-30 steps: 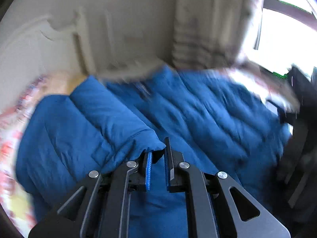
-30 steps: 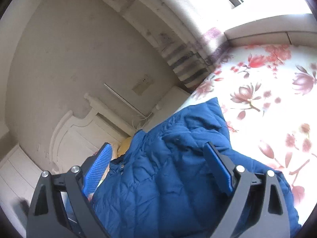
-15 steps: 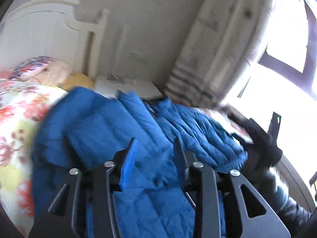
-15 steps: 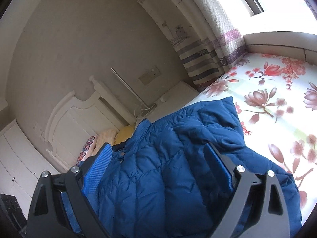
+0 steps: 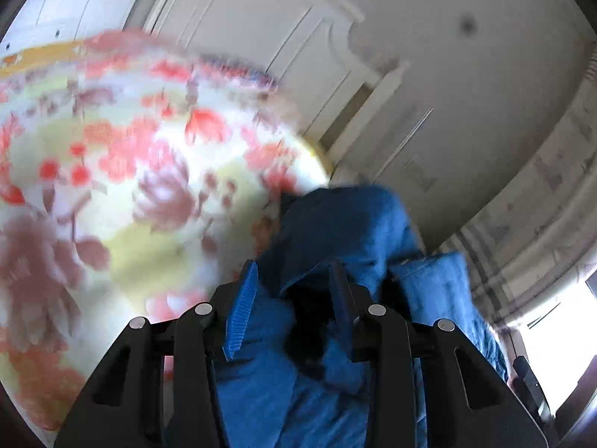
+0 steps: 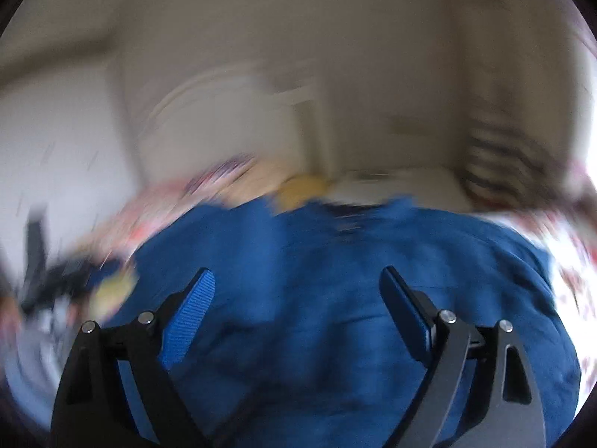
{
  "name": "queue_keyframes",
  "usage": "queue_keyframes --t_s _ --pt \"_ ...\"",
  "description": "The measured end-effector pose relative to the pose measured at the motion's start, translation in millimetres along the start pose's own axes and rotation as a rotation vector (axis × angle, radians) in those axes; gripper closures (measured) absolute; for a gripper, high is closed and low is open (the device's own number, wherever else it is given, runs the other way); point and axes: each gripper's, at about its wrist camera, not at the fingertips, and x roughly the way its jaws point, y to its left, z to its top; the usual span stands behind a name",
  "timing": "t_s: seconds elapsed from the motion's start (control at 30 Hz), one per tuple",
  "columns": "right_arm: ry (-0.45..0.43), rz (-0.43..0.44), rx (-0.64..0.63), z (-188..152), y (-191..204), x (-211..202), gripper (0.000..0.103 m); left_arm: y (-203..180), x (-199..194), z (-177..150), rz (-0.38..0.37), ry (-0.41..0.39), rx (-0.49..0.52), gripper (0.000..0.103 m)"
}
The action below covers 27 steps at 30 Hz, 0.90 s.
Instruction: Fold large clothes
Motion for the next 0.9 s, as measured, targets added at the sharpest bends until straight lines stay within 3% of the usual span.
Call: queue_keyframes --t_s 0.13,0.27,0.3,0.33,0.37,0.4,0.43,0.53,0.6,0.63,0.67,0.7,0.73,0.9 --pt "0.153 -0.028 -0.391 -10.9 95.7 39.5 0.014 7.5 13.3 -4.2 0.017 0.061 -0.024 0.072" --pt "0.266 -0.097 -0.558 -26.1 129.1 80.6 0.015 8.0 13.6 -8.5 0.016 0.070 -0.014 0.072" --pt "0.284 -0.125 -0.579 -28.0 130.5 87.3 0.021 8.6 12.8 -8.8 0.015 0.071 -0.013 0.072" --pt "0.281 -0.105 -0.560 -24.5 127.1 86.4 0.036 8.3 13.0 -9.1 0.014 0.073 -0.011 0.072" --pt "0.261 -0.068 -0.524 -19.9 122.4 80.5 0.048 8.1 12.1 -9.3 0.015 0.072 -0.010 0.072" --pt "0.217 -0.035 -0.459 -10.3 113.7 69.2 0.066 8.1 10.9 -9.3 0.015 0.071 -0.010 0.072" --pt "0.144 -0.020 -0.345 3.4 95.6 51.0 0.077 7.7 11.1 -8.7 0.014 0.069 -0.008 0.072" --pt "-0.019 0.065 0.047 25.7 22.7 6.2 0.082 5.3 9.2 -8.6 0.016 0.064 0.007 0.072" --pt "-0.151 0.105 0.462 16.8 -59.6 -29.1 0.083 2.0 7.0 -9.2 0.019 0.058 0.024 0.072" --pt "-0.176 0.087 0.647 3.9 -96.5 -40.8 0.077 -0.8 6.8 -9.8 0.021 0.056 0.039 0.072" --pt "-0.169 0.058 0.738 -5.0 -119.3 -45.9 0.070 -2.9 6.9 -10.4 0.022 0.055 0.051 0.072" --pt "-0.142 0.038 0.784 -13.2 -136.5 -48.4 0.044 -6.3 8.0 -11.3 0.024 0.058 0.070 0.072" --pt "-0.127 0.026 0.783 -17.1 -143.7 -49.7 0.034 -8.3 9.1 -12.1 0.024 0.062 0.082 0.072" --pt "-0.040 -0.008 0.751 -36.5 -152.2 -51.2 0.034 -12.9 11.2 -14.1 0.034 0.068 0.113 0.072"
